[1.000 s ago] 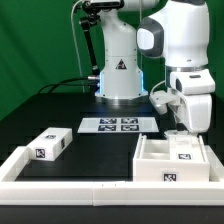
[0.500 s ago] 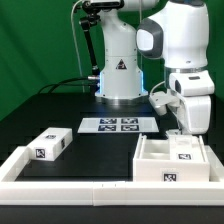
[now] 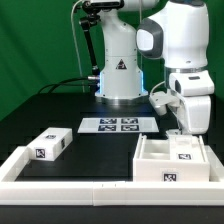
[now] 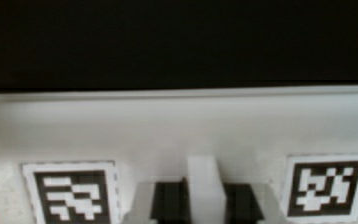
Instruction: Assemble cabinet
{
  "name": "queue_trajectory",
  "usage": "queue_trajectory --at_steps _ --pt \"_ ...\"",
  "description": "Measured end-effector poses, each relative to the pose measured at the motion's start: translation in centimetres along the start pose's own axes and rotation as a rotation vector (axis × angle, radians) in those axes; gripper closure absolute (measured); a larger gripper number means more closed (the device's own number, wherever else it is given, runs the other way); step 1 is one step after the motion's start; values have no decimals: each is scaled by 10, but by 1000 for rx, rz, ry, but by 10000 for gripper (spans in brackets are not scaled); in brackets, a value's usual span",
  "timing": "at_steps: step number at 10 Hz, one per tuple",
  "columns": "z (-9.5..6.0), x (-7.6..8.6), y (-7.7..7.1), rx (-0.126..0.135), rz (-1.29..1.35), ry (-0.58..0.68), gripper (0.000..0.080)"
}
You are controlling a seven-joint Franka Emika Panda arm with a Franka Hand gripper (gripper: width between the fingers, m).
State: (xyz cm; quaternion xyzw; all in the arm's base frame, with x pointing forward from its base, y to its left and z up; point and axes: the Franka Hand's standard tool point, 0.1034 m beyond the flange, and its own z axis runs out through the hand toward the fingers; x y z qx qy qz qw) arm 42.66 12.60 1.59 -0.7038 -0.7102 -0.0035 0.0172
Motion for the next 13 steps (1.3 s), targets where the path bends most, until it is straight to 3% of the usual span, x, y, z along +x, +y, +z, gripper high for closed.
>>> queue_trajectory --at_steps 3,6,10,12,13 --pt "-21 -3 -6 -22 139 -14 731" --pt "-39 -34 7 -44 218 -18 731" --pt "-41 -42 13 -42 206 -23 731" --pt "-46 -53 30 -52 207 -28 731" --pt "-46 -53 32 -53 208 -28 730"
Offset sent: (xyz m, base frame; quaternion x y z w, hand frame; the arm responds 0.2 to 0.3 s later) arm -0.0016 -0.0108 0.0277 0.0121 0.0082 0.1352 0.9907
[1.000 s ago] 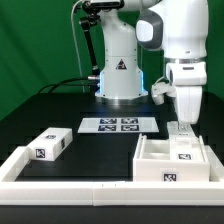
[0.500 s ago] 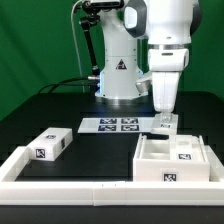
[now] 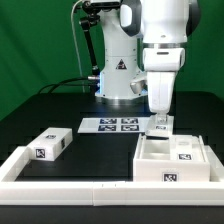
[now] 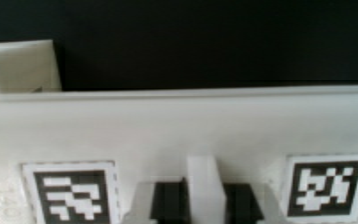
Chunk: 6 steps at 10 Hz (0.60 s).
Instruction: Assemble cabinet
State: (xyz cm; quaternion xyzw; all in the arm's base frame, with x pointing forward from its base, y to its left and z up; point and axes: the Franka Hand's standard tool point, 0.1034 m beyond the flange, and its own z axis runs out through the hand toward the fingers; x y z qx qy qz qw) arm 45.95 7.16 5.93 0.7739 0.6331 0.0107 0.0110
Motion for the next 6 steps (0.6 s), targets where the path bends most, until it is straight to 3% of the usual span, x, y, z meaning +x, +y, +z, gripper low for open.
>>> queue_trajectory --at_steps 6 --pt "5 -11 1 11 -7 -1 729"
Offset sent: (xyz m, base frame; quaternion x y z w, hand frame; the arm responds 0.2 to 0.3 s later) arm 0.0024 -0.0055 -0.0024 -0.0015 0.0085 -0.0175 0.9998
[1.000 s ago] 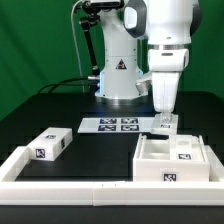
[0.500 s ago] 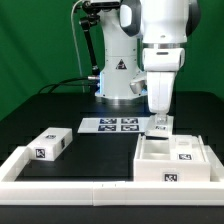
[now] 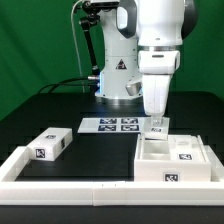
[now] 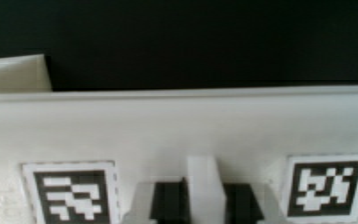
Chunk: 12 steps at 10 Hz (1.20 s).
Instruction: Assemble cabinet
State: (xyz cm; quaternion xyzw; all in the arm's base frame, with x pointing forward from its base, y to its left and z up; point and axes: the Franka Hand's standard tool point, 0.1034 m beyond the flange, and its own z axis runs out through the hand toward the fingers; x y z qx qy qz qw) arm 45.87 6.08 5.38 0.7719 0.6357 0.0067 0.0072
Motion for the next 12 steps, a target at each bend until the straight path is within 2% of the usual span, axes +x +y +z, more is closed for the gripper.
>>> queue_trajectory --at_steps 6,8,12 --pt "0 1 3 -1 -13 1 729" --pt "1 1 15 -10 -27 7 729" --pt "1 2 19 -13 -43 9 729"
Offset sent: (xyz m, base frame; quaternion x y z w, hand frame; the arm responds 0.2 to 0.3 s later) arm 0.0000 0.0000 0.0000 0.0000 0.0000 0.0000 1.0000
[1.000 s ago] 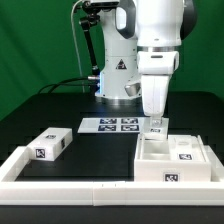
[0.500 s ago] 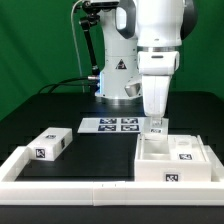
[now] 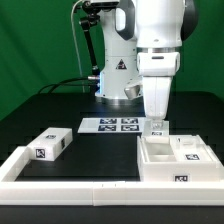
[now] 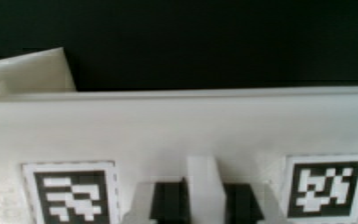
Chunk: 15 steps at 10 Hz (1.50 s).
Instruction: Assemble cabinet
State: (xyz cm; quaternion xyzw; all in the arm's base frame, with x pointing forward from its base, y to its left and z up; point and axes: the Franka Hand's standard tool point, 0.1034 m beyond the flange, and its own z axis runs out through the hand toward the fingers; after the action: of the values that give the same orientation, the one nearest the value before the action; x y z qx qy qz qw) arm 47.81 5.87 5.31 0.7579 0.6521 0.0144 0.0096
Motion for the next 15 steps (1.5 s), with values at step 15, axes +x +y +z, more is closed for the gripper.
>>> queue_trajectory --at_steps 15 --pt "-1 4 53 5 -65 -12 729"
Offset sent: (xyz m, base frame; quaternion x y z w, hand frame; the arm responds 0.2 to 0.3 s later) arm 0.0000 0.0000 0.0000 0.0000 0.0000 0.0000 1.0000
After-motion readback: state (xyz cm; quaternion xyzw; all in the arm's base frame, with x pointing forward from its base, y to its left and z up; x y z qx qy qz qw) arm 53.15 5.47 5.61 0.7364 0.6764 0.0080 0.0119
